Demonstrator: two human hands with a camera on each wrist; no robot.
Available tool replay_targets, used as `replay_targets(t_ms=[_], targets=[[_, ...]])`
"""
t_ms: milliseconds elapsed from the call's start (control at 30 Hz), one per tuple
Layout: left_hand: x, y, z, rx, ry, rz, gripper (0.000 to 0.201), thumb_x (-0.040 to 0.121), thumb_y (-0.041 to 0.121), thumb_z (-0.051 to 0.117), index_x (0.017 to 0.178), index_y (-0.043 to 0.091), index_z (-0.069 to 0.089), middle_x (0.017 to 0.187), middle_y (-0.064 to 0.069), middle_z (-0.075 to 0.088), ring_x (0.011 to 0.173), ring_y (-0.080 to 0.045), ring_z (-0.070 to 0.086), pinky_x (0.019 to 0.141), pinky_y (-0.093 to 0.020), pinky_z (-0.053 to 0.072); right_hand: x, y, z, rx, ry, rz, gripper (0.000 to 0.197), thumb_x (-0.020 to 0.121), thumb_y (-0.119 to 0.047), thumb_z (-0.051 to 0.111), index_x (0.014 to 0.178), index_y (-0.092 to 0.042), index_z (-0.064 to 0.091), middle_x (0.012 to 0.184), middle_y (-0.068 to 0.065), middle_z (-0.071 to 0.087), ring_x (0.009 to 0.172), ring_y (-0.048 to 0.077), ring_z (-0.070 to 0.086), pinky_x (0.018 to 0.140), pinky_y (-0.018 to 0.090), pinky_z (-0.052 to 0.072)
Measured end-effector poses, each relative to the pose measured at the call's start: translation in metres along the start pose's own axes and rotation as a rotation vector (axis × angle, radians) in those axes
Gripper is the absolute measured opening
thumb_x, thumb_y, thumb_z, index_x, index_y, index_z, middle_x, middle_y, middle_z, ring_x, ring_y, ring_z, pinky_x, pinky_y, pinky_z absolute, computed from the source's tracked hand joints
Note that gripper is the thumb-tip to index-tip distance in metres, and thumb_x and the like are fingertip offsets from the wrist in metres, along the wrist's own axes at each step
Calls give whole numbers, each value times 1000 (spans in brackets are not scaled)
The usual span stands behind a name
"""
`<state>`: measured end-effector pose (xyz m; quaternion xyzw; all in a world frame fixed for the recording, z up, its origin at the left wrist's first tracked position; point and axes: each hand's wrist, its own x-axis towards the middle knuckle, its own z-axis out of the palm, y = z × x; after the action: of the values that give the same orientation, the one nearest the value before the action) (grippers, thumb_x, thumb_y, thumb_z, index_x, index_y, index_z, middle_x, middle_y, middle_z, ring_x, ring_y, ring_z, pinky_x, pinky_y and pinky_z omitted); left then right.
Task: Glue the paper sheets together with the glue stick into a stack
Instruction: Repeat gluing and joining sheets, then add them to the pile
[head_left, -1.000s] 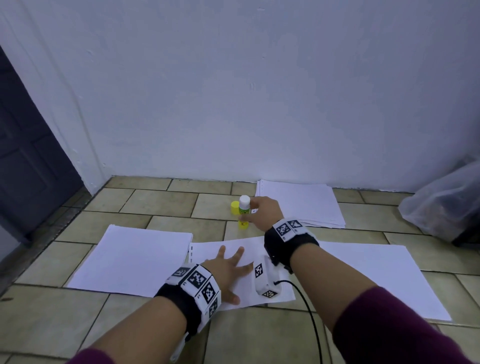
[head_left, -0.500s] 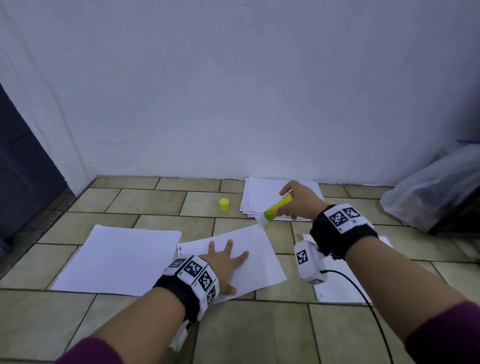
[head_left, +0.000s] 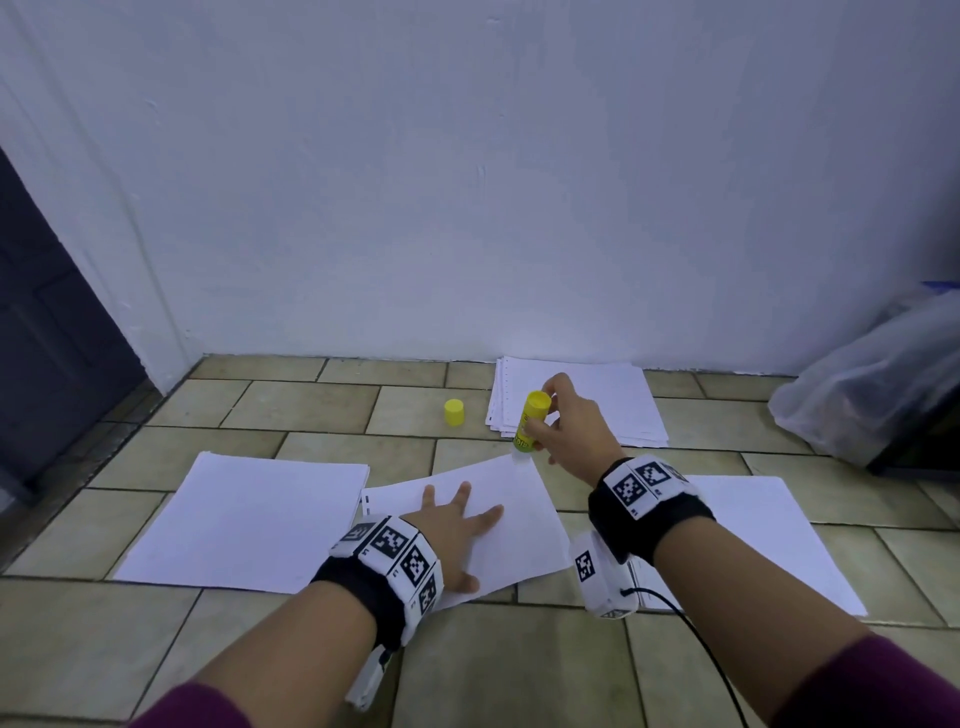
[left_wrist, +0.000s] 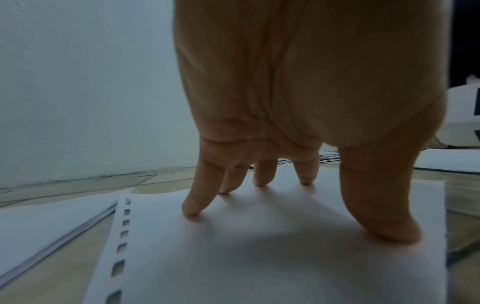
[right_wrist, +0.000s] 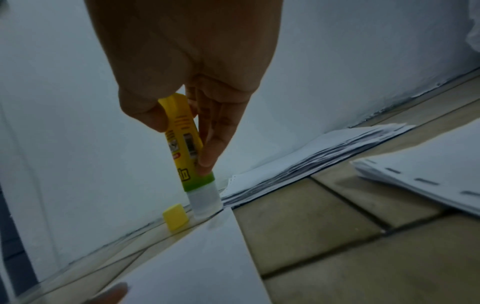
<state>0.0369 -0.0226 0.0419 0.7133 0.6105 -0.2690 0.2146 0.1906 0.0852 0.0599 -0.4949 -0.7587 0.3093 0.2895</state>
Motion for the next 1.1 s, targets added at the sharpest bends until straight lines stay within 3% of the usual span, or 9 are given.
replay_targets(t_ms=[100,300,500,633,733,833,933,1000,1100], targets=[[2,0,2,-6,-6,-4,87,93,45,54,151,38,-11,159,-6,-20,142,-49,-12,111,-58,26,-4,2,4,-23,-35,-13,23,86,-13,58,99,-14,40,78,-1,55,73,40,63,64,43,52],[3,0,3,-2,1,-6,87,94,46,52,151,38,-13,159,-6,-21,142,-49,-11,113,-56,24,-6,1,7,-99,-100,-46,27,86,-13,55,110,-10,42,89,19,65,74,38,63,67,39,50],[5,-4,3,-25,-7,15,87,93,47,53,150,39,-13,159,-6,-22,143,-48,-13,113,-58,23,-18,2,-2,-152,-187,-72,27,86,-14,56,110,-14,44,91,16,65,71,34,62,70,38,51],[6,-5,5,-15,8,24,89,92,48,55,150,40,-12,159,-6,-20,142,-49,-10,113,-58,24,-39,6,-10,-191,-246,-125,26,87,-16,57,110,-14,45,86,3,64,61,23,57,62,32,47],[6,-5,2,5,20,16,90,90,48,58,151,40,-9,160,-6,-16,143,-49,-5,112,-57,26,-55,11,-16,-164,-267,-154,24,85,-14,59,106,-15,47,66,-19,58,52,8,52,56,21,40],[4,-6,-5,17,34,21,92,87,48,61,152,40,-3,160,-5,-8,143,-46,4,110,-55,31,-67,14,-19,-136,-305,-162,27,85,-14,60,102,-25,43,62,-34,56,49,6,50,52,15,36],[3,-6,-10,32,71,36,92,82,49,67,151,39,7,156,-6,12,135,-39,30,104,-46,39,-74,17,-20,-95,-303,-138,25,84,-13,60,100,-24,44,61,-21,60,50,8,54,56,23,44],[2,-5,-11,36,124,36,86,79,51,70,146,35,18,143,-6,32,122,-33,45,97,-43,43,-72,19,-22,48,-226,-40,19,85,-7,57,97,-18,47,67,-8,63,48,14,56,53,27,48],[1,-1,-12,54,152,24,65,87,52,59,140,30,29,133,-8,40,115,-33,48,93,-38,41,-64,24,-27,440,-6,214,10,90,0,47,87,-10,47,66,11,56,40,20,50,46,27,41]])
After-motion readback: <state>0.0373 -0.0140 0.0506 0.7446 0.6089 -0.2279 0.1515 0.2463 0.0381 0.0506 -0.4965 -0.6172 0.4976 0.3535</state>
